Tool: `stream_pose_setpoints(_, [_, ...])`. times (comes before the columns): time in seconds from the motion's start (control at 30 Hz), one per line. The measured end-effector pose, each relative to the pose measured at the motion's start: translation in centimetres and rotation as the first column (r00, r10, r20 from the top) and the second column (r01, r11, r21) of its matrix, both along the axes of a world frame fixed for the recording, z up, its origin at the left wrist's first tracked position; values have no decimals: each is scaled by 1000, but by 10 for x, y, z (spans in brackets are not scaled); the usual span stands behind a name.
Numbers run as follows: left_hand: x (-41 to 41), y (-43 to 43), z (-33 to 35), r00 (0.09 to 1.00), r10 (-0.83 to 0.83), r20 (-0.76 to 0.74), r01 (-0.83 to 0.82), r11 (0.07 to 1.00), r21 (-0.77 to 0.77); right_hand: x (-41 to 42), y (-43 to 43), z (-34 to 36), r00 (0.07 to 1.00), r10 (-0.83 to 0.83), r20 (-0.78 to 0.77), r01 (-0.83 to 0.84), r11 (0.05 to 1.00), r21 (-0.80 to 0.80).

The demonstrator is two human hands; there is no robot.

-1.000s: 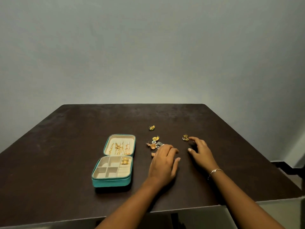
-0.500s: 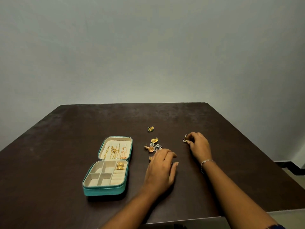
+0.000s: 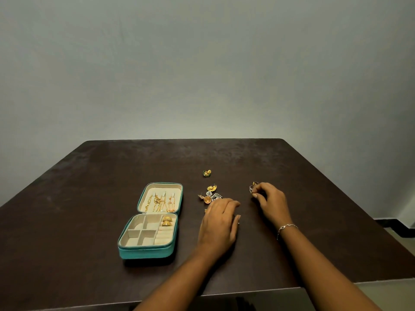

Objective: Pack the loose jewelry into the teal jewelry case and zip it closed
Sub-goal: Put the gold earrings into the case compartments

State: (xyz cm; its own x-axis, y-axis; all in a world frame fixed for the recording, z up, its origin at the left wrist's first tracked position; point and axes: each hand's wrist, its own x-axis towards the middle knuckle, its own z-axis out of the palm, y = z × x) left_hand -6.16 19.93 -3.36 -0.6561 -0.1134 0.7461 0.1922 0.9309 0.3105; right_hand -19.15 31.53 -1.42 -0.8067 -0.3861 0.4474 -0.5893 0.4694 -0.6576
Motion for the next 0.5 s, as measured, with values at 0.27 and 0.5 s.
stream_pose_setpoints(0.27, [1,-3,0,1000,12,18,-12,1000,-5,49,19,3,970,227,90,-222,973,-63])
stream_pose_setpoints(0.5, [-1,-6,-3,1000,-24,0,24,999,35,77,29,4,934,332,130,-328,943,-52])
